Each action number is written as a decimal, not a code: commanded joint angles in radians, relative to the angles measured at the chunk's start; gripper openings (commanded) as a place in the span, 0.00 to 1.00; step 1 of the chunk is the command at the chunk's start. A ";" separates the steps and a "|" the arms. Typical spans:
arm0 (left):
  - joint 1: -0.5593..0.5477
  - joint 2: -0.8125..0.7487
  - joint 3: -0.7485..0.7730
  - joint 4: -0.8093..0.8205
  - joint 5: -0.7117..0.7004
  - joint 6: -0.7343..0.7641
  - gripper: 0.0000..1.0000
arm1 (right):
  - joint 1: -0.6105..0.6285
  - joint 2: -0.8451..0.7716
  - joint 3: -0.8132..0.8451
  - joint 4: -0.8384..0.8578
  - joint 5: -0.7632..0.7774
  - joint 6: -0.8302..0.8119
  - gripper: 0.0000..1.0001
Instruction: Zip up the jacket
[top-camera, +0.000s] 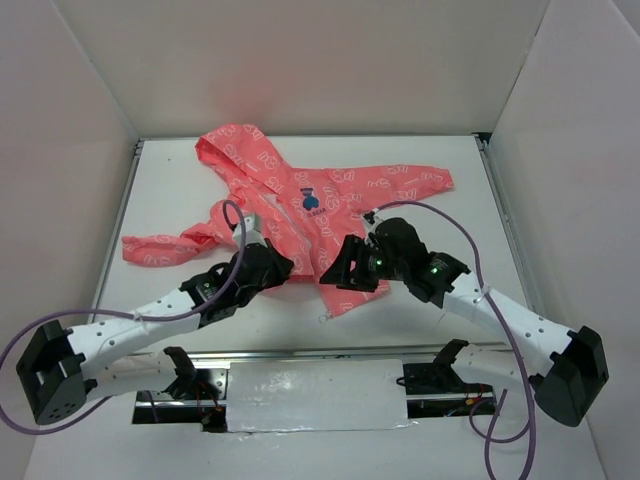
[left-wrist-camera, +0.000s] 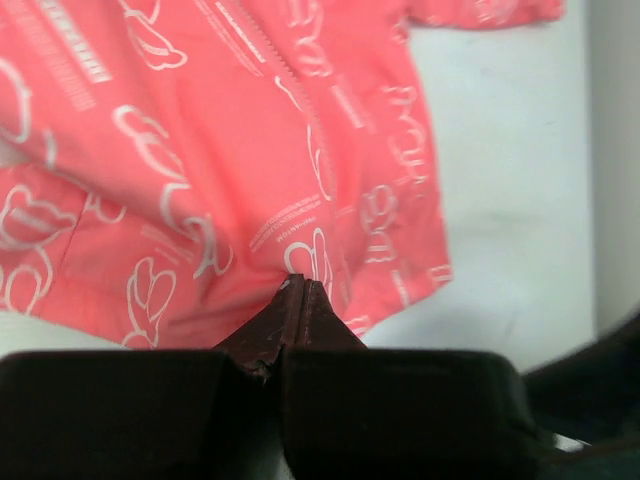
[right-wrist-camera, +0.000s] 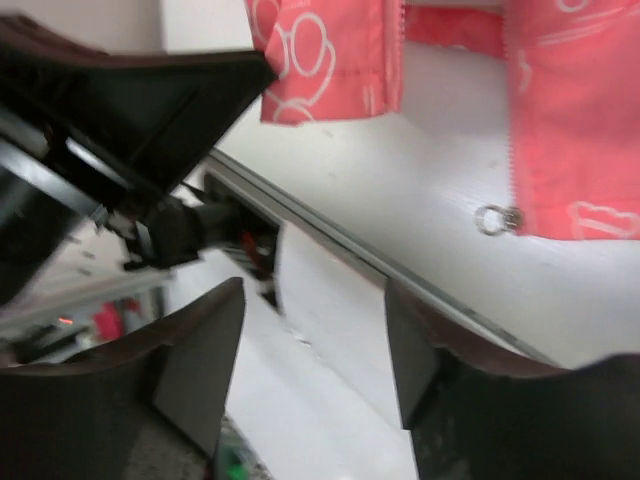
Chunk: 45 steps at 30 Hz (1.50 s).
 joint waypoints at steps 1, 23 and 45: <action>0.004 -0.075 0.003 0.085 0.032 -0.025 0.00 | 0.006 0.007 0.016 0.174 0.002 0.150 0.68; 0.004 -0.293 -0.100 0.283 0.159 -0.142 0.00 | -0.126 0.105 -0.162 0.631 -0.162 0.383 0.66; 0.004 -0.343 -0.163 0.286 0.153 -0.172 0.00 | -0.129 0.136 -0.191 0.797 -0.261 0.486 0.43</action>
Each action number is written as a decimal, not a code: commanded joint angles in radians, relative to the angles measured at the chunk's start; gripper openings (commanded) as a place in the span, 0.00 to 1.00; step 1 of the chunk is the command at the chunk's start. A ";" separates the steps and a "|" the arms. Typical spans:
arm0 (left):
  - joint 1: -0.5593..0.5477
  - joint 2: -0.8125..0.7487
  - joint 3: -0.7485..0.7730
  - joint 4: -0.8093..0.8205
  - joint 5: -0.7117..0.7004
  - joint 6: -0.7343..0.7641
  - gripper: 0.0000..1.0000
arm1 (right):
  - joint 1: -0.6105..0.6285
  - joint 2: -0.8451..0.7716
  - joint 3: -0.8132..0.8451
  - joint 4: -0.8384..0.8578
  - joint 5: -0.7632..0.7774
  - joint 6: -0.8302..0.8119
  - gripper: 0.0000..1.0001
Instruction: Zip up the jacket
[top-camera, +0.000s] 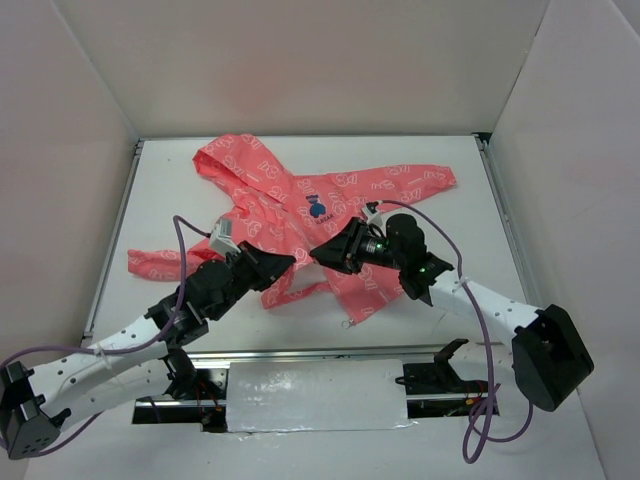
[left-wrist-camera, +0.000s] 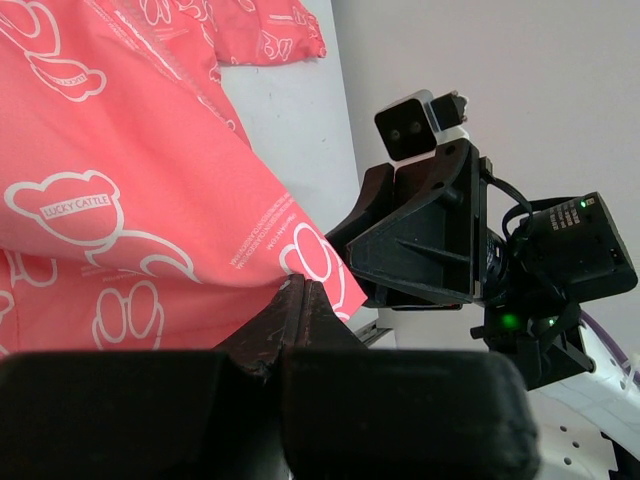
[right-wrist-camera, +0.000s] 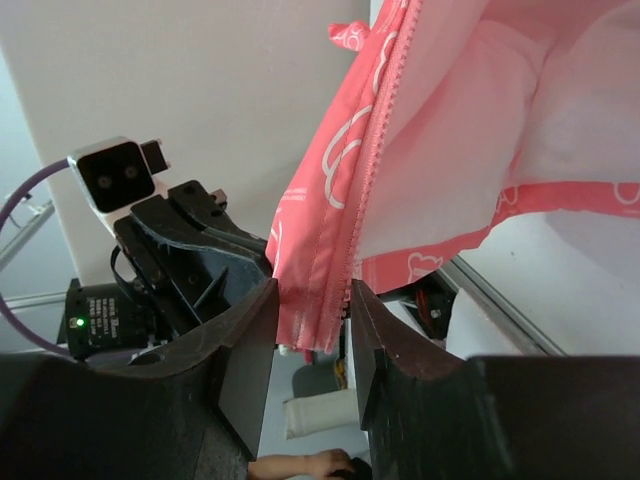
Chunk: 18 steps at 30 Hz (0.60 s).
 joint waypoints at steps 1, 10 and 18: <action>0.001 -0.023 -0.009 0.052 0.005 -0.018 0.00 | -0.004 -0.006 -0.031 0.127 -0.031 0.063 0.43; 0.001 -0.034 -0.018 0.023 0.011 -0.009 0.00 | -0.002 -0.052 -0.008 0.072 0.023 0.040 0.09; 0.001 -0.057 -0.018 -0.083 -0.006 0.002 0.05 | -0.002 -0.072 0.026 0.032 0.054 -0.022 0.00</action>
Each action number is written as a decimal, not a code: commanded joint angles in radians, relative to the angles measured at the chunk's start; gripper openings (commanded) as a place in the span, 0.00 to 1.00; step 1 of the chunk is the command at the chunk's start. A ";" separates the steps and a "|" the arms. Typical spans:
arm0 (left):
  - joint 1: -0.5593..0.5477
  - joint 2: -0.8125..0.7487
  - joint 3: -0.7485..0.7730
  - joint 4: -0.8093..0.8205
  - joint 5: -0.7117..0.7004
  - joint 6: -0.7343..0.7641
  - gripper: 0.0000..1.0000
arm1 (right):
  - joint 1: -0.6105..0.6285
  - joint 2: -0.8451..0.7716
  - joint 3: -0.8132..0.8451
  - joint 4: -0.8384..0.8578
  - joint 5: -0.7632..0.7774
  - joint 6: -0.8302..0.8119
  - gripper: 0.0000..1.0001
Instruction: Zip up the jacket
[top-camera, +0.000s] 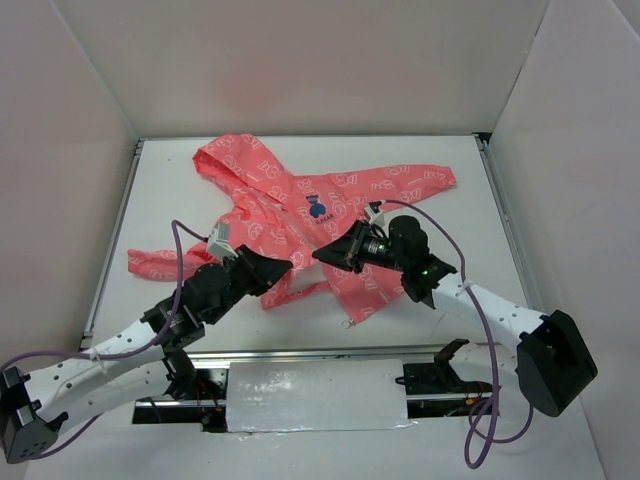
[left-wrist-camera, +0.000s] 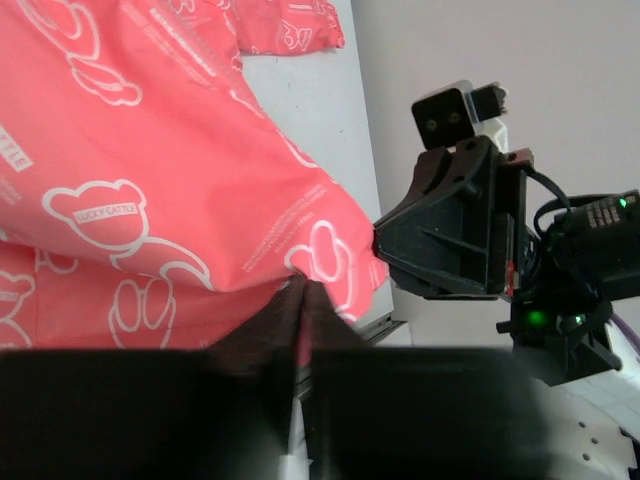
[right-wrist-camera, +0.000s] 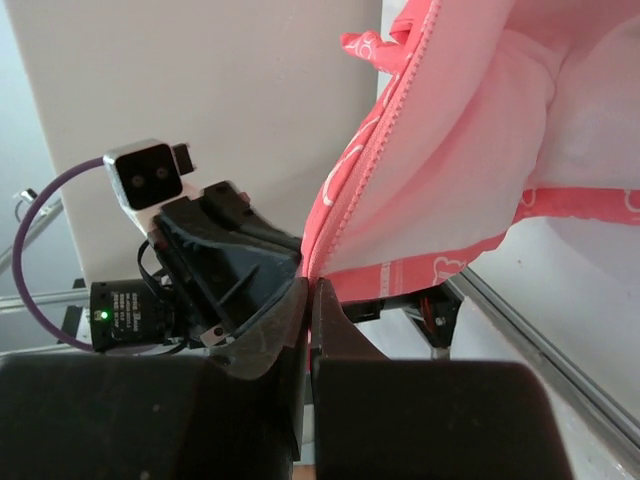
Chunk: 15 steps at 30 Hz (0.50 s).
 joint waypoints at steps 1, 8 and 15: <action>0.001 -0.009 0.018 -0.051 -0.007 0.009 0.30 | -0.004 -0.046 0.052 -0.012 0.040 -0.053 0.00; 0.001 -0.013 0.079 -0.116 -0.010 0.041 0.49 | -0.002 -0.028 0.066 -0.001 0.030 -0.052 0.00; -0.001 -0.025 0.108 -0.064 0.016 0.033 0.41 | -0.004 -0.040 0.086 -0.065 0.039 -0.087 0.00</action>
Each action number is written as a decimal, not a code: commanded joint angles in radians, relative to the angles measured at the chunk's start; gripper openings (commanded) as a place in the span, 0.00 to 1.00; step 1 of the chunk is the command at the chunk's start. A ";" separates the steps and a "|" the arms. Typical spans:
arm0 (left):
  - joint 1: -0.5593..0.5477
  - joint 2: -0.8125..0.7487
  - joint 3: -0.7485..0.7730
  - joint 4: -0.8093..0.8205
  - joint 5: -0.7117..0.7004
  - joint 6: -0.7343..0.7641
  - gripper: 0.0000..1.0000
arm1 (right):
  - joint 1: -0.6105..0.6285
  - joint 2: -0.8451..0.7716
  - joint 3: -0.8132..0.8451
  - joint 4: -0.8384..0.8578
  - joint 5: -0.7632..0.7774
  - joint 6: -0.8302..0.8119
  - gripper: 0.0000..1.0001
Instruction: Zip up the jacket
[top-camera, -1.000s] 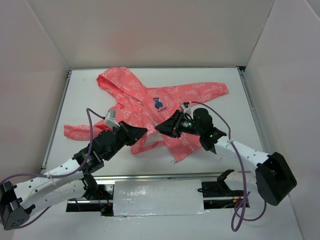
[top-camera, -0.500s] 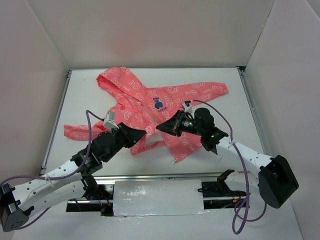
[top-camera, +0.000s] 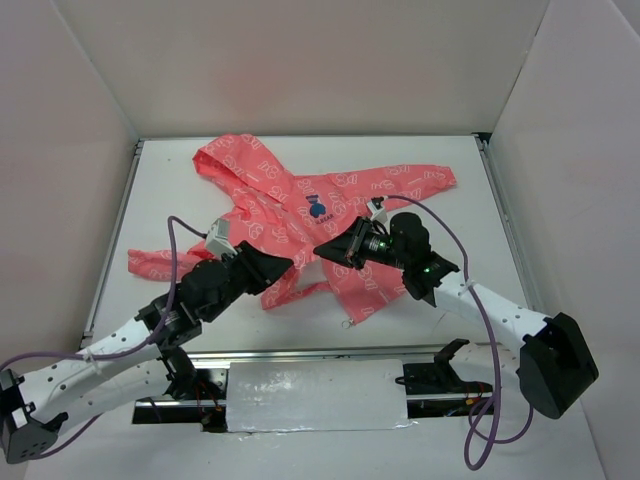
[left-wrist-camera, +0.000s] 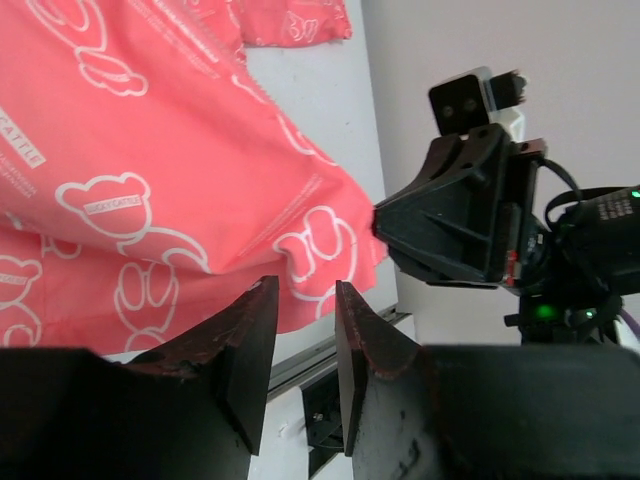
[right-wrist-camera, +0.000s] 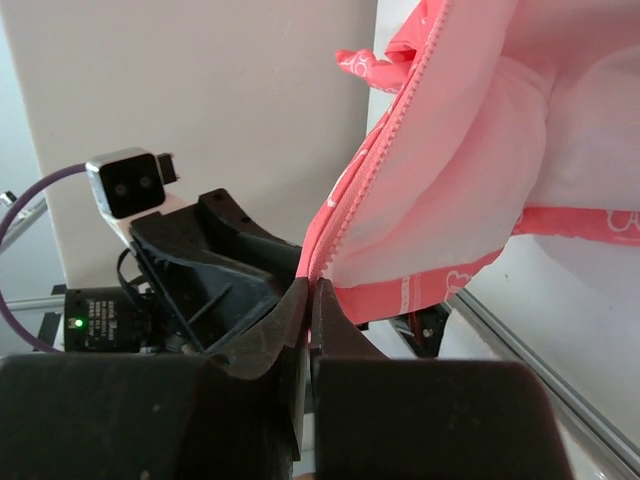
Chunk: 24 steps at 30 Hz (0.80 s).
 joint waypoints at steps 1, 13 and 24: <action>-0.001 -0.037 0.040 0.048 0.004 0.023 0.43 | -0.005 -0.028 0.055 -0.014 0.011 -0.043 0.00; -0.016 0.182 0.126 0.169 0.107 0.089 0.46 | -0.005 -0.019 0.064 -0.019 -0.043 -0.053 0.00; -0.016 0.164 0.071 0.200 0.078 0.063 0.36 | -0.004 -0.026 0.052 0.006 -0.057 -0.025 0.00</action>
